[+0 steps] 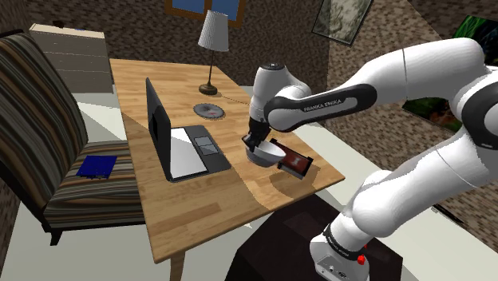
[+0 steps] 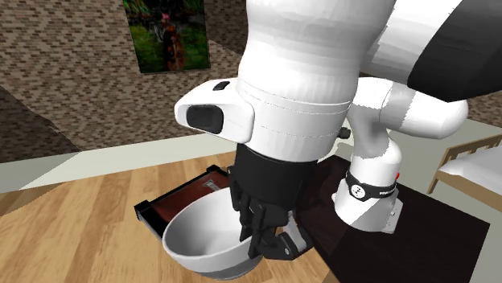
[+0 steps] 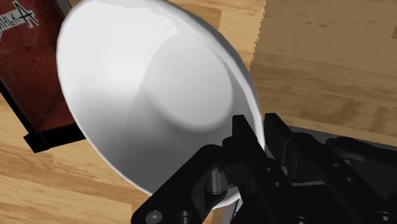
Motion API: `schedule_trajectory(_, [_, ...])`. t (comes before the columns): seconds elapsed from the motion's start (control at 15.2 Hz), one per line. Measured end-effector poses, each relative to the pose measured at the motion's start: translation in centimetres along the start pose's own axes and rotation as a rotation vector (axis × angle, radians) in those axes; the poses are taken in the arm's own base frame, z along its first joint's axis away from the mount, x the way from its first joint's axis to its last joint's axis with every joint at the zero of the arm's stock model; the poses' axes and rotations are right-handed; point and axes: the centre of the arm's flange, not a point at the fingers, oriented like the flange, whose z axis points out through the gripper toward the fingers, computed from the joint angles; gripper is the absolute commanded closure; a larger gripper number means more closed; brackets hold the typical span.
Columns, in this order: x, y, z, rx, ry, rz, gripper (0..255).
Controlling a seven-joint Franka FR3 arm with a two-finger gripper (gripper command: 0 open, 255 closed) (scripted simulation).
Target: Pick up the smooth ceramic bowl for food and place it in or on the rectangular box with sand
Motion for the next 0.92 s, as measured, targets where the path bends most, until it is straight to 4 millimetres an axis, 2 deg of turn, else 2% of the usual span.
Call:
schedule_trajectory(0.2, [0.0, 4.0, 0.7, 0.000, 0.000, 0.001, 255])
schedule_trajectory(0.92, [-0.9, 18.3, 1.3, 0.001, -0.001, 0.001, 255])
